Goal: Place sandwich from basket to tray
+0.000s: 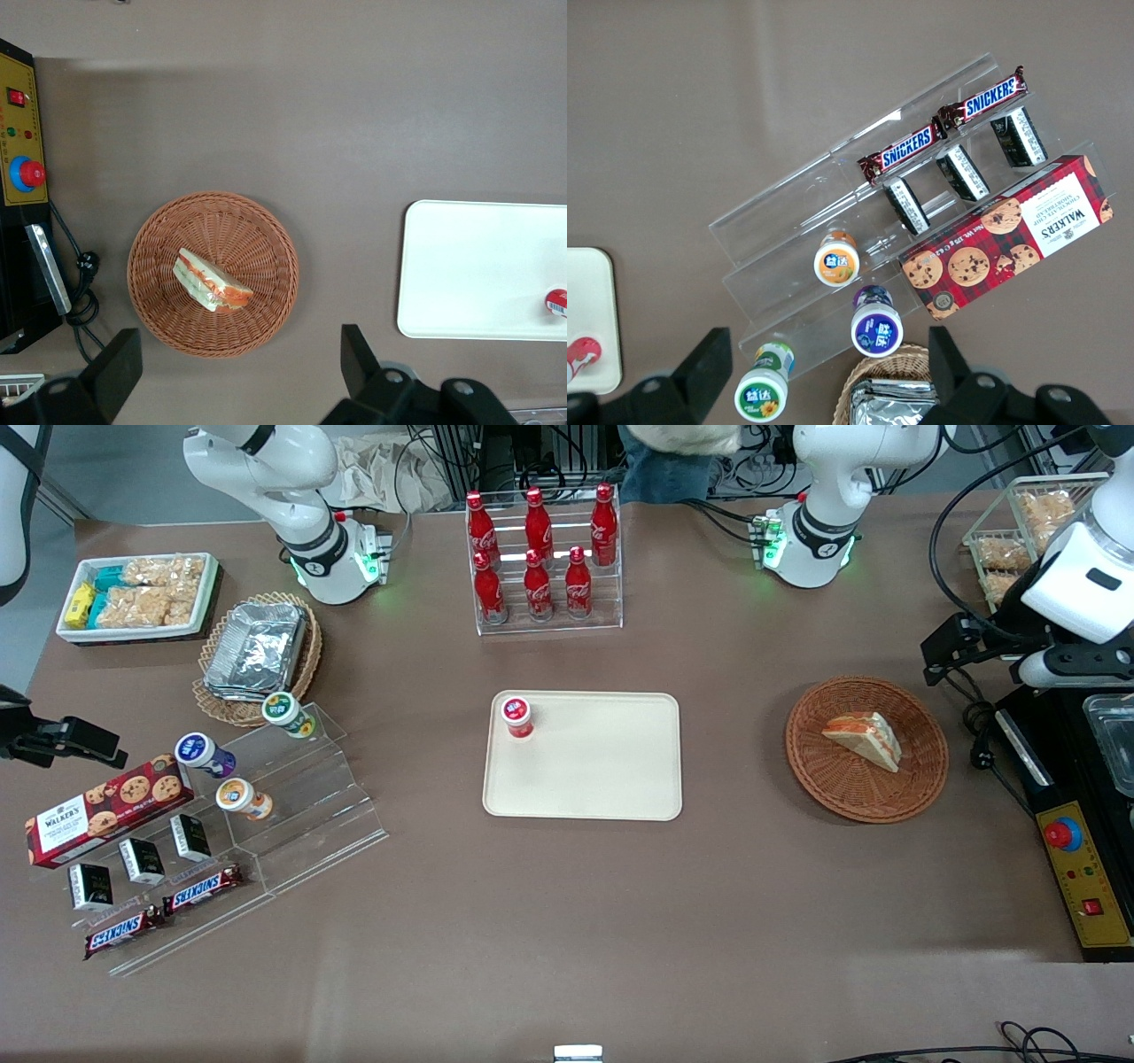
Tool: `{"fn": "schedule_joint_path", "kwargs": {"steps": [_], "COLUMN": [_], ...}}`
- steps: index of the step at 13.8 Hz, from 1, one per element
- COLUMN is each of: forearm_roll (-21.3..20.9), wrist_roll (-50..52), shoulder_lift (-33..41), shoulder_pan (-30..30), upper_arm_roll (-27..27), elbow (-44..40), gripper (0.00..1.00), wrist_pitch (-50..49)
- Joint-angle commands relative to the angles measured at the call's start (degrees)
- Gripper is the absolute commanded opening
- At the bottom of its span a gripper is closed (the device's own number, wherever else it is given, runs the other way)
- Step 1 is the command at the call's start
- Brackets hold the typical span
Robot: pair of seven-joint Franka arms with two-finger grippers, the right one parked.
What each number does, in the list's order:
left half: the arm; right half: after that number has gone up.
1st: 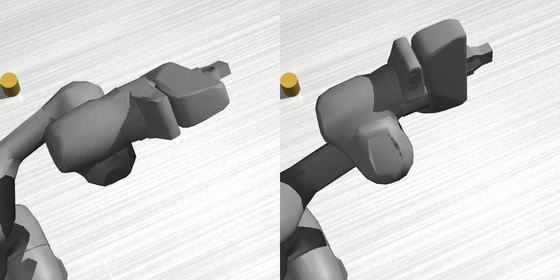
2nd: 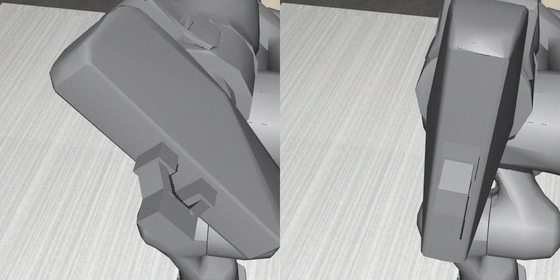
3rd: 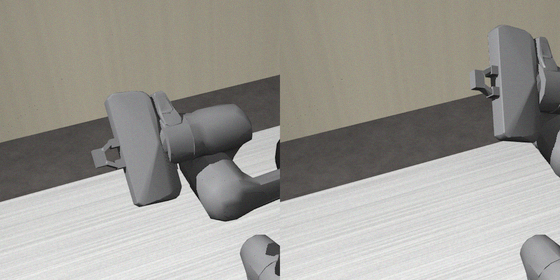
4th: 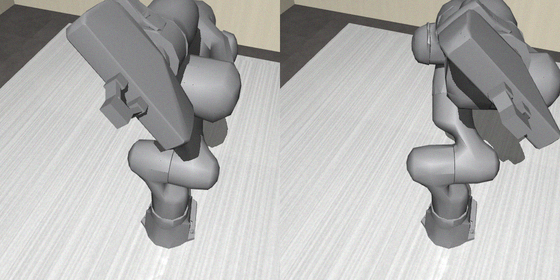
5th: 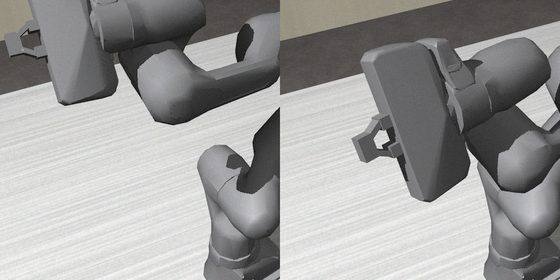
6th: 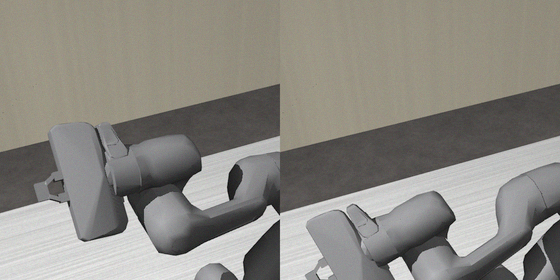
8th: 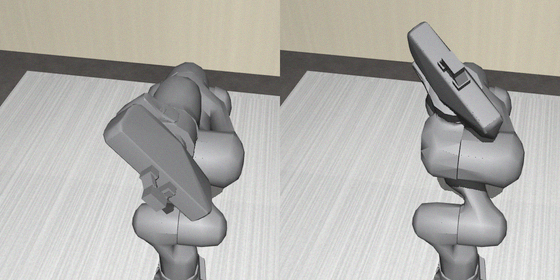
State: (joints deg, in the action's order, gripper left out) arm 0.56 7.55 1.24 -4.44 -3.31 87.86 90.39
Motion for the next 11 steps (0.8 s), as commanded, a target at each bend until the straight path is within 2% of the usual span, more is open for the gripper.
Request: {"fn": "schedule_joint_path", "kwargs": {"steps": [1,4,6,9,11], "forearm_roll": [-0.9,-1.0,-2.5,-2.6,-2.4], "wrist_roll": [0.0,0.4,3.2,25.9,35.0], "shoulder_lift": [-0.3,-0.4,-0.4,-0.3,0.6], "shoulder_pan": [0.0,0.0,0.0,0.0,0.0], "upper_arm_roll": [-0.1,0.1,0.0,-0.3,-0.3], "elbow": [-1.5,-1.6,-1.4,-0.8,1.9], "gripper": [1.00,1.00,1.00,1.00,1.00], "wrist_pitch": [-1.4,-2.0,-3.3,-5.8,-6.2]}}
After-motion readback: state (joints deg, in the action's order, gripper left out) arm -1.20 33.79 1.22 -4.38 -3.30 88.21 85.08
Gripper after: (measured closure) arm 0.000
